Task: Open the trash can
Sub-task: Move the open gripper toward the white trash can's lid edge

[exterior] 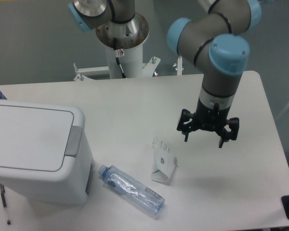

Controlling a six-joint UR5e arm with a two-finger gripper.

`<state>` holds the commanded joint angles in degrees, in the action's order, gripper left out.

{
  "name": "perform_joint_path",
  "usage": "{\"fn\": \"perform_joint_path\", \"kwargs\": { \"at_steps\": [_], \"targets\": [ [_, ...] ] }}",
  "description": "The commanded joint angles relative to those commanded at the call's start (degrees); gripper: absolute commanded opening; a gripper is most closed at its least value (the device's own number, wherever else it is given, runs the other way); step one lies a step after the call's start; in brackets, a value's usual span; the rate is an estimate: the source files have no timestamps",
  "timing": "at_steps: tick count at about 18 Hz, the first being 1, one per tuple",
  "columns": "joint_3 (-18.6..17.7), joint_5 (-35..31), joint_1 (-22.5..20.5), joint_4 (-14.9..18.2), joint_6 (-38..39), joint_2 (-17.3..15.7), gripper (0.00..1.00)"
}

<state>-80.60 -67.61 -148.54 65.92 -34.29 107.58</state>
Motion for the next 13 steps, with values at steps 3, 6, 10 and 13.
{"fn": "perform_joint_path", "kwargs": {
  "at_steps": [3, 6, 10, 13],
  "targets": [
    [0.1, 0.7, 1.3, 0.0, 0.9, 0.2, 1.0],
    [0.7, 2.4, 3.2, 0.0, 1.2, 0.4, 1.0],
    [0.5, 8.2, 4.8, -3.8, 8.4, -0.5, 1.0],
    [0.4, 8.5, 8.2, -7.1, 13.6, -1.2, 1.0]
  ]
}}
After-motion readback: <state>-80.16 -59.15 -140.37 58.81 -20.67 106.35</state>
